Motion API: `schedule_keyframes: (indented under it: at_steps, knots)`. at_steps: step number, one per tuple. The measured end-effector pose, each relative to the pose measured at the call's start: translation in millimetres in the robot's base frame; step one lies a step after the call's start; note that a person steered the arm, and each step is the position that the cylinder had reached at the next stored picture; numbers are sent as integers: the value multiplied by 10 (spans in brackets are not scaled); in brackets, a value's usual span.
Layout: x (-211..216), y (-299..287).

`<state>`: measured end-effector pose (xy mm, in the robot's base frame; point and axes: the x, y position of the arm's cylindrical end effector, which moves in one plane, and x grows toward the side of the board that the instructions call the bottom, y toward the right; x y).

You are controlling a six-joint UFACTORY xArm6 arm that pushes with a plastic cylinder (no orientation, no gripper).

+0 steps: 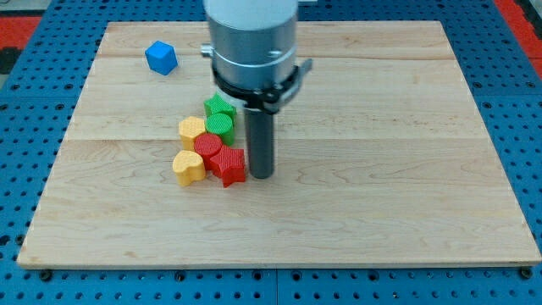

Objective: Slide the yellow heart left and up a bit

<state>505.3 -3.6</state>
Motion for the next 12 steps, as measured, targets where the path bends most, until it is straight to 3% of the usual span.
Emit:
schedule_keyframes:
  at_steps: [2, 3, 4, 5, 7, 9, 10, 12]
  knots:
    - [21, -474]
    - [101, -299]
    - [422, -410]
    - [661, -959]
    - [334, -1074]
    - [372, -1263]
    - [128, -1010]
    - [109, -778]
